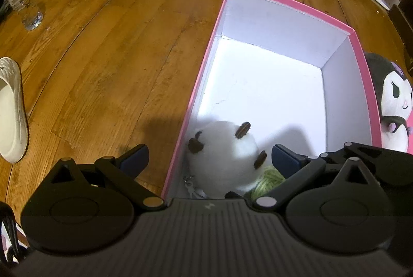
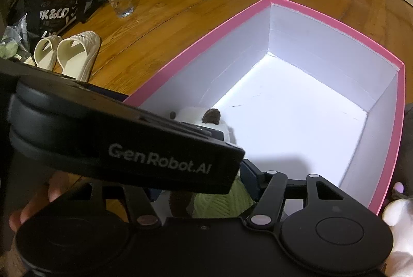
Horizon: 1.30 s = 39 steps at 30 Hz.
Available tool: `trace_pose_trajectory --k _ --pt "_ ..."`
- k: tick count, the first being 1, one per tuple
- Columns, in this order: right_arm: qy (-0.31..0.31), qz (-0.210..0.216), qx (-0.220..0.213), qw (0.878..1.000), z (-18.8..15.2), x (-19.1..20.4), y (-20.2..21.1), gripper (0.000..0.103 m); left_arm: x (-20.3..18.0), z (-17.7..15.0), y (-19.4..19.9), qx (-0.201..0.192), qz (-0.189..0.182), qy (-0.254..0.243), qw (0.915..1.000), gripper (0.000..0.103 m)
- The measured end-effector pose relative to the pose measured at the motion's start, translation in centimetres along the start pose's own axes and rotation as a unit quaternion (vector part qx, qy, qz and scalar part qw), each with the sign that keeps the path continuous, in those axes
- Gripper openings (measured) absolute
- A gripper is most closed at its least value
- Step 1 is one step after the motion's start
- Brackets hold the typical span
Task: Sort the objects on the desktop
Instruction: 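Lower the panda plush into the pink box and release it, then move the right gripper to the Kuromi plush and grasp its body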
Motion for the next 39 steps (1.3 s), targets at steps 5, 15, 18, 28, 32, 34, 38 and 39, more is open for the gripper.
trace_pose_trajectory --k 5,15,18,28,32,34,38,39 --pt "-0.005 -0.009 -0.005 1.000 0.3 0.1 0.3 0.066 0.0 0.1 0.1 -0.002 0.002 0.003 1.0000 0.103" --pt "-0.041 -0.074 -0.045 0.995 0.1 -1.1 6.7 0.069 -1.5 0.9 5.3 -0.056 -0.049 0.023 0.9970 0.103" --pt "-0.037 -0.114 -0.050 0.991 -1.8 -2.3 10.4 0.081 -2.9 0.3 6.7 -0.066 -0.064 0.010 0.9957 0.103" --pt "-0.147 -0.174 -0.029 0.973 -8.8 -9.9 19.1 0.082 -10.7 -3.1 7.9 -0.070 -0.120 -0.046 0.9893 0.103" --pt "-0.197 -0.178 0.009 0.964 -10.0 -13.0 19.0 0.082 -11.9 -3.9 7.0 -0.063 -0.110 -0.057 0.9904 0.103" --pt "-0.200 -0.157 0.010 0.967 -10.1 -14.1 17.6 0.082 -12.5 -3.9 6.3 -0.064 -0.103 -0.065 0.9905 0.103" --pt "-0.225 -0.144 0.007 0.964 -10.4 -16.2 13.8 0.081 -13.1 -3.3 4.8 -0.071 -0.079 -0.089 0.9904 0.103" --pt "-0.229 -0.145 0.012 0.962 -10.5 -16.5 13.2 0.081 -13.3 -3.0 4.4 -0.074 -0.067 -0.102 0.9898 0.103"
Point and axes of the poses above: each gripper's, at about its wrist camera, not at the fingertips, and y roughly against the way its jaws point, x to its left, z to its top, the point moved 7 cm from there along -y, roughly the way its jaws point, and after that the axes turned 12 degrees about y, right-handed, at the moved point
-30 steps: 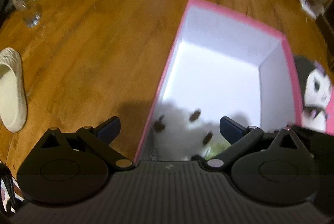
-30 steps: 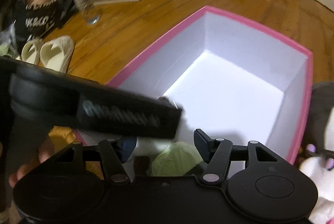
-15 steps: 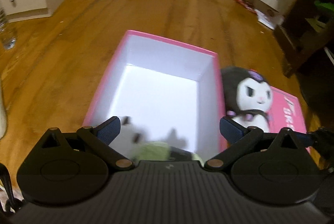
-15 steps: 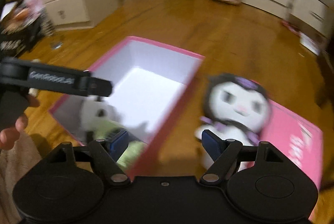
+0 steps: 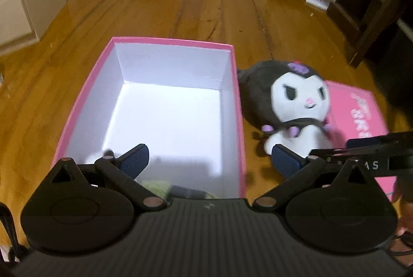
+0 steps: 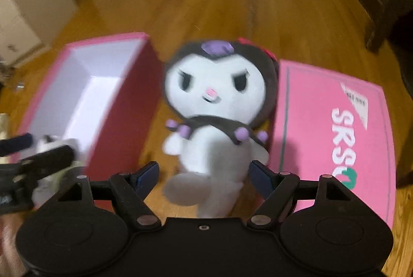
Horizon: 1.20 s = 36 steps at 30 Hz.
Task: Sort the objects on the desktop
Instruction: 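Move the right gripper to the Kuromi plush and grasp its body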
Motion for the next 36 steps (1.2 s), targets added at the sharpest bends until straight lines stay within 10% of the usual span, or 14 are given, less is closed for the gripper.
trace_pose_trajectory --k 9,36 --pt "-0.015 -0.008 -0.004 1.000 1.6 -0.8 -2.5 0.081 -1.1 2.0 -2.3 0.026 -0.013 -0.052 0.9982 0.103" --pt "0.018 -0.054 0.043 0.997 2.4 -1.4 -8.0 0.090 0.9 1.7 -5.3 0.025 -0.058 0.010 0.9980 0.103"
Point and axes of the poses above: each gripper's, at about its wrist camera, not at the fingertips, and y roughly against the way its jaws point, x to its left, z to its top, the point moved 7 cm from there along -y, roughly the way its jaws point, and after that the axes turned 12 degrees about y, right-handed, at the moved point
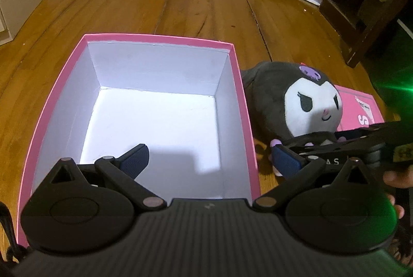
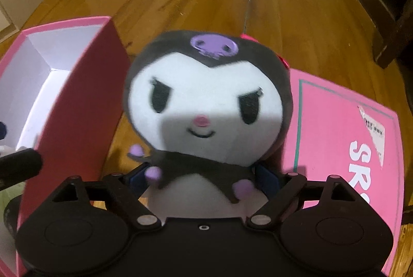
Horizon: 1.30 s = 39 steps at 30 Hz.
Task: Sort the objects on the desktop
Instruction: 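Move the right gripper to the Kuromi plush and grasp its body, then lift the Kuromi plush and lower it into the pink box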
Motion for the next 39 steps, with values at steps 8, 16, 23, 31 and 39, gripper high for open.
trace_pose_trajectory --k 8,16,23,31,39 --pt "-0.014 0.016 0.014 1.000 0.5 -0.2 -0.6 0.092 -0.6 -0.6 -0.5 0.027 -0.015 0.004 0.9995 0.103" --pt "-0.006 0.026 0.030 0.999 1.1 0.1 -1.4 0.094 -0.7 -0.7 -0.1 0.027 -0.024 0.020 0.9991 0.103" --pt "0.007 0.025 0.039 0.999 1.3 0.6 -1.9 0.095 -1.0 -0.9 -0.1 0.033 -0.023 0.023 0.9989 0.103" --pt "0.016 0.019 0.053 0.998 1.4 1.2 -2.7 0.096 -0.9 -0.9 -0.2 0.034 -0.014 0.036 0.9987 0.103" --pt "0.017 0.017 0.063 0.998 1.5 1.3 -3.2 0.096 -1.0 -0.9 -0.3 0.036 -0.017 0.041 0.9984 0.103"
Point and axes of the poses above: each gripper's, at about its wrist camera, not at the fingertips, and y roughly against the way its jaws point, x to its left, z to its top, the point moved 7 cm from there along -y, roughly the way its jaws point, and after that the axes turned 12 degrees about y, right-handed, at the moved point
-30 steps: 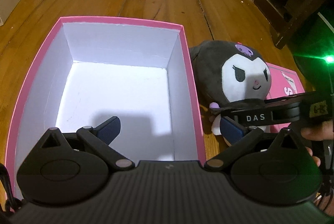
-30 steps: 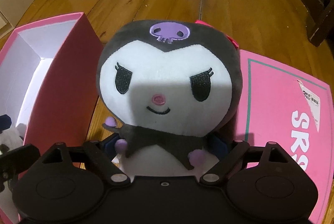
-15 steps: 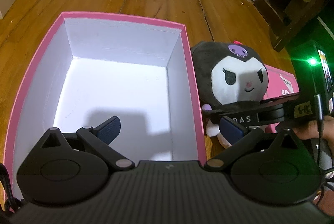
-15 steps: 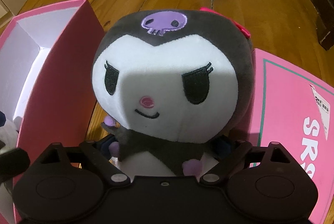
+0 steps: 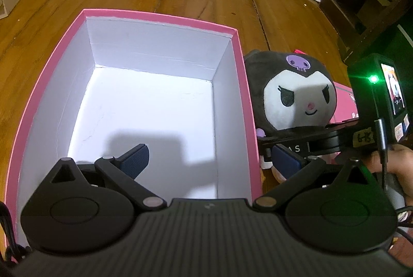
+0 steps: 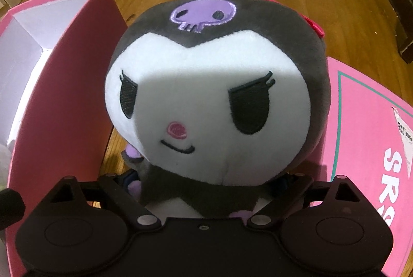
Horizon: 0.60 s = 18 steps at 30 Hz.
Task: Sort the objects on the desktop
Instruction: 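Lift the Kuromi plush and lower it into the pink box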
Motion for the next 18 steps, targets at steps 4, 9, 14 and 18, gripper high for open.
trace_pose_trajectory --k 4,9,14,18 --pt "-0.002 -0.003 -0.002 1.000 0.1 0.0 -0.1 0.095 0.1 0.0 -0.1 0.002 -0.001 0.004 1.0000 0.103" --pt "-0.017 0.004 -0.020 1.000 0.1 -0.1 0.8 0.087 0.4 0.1 0.1 -0.003 0.002 0.005 1.0000 0.103" --pt "-0.060 0.042 -0.025 0.997 -0.3 -0.2 2.4 0.084 0.6 0.4 0.7 -0.010 0.005 0.006 0.9999 0.103" --pt "-0.076 0.068 -0.041 0.994 -0.8 0.3 4.2 0.084 1.1 0.6 1.3 -0.012 0.010 0.012 0.9998 0.103"
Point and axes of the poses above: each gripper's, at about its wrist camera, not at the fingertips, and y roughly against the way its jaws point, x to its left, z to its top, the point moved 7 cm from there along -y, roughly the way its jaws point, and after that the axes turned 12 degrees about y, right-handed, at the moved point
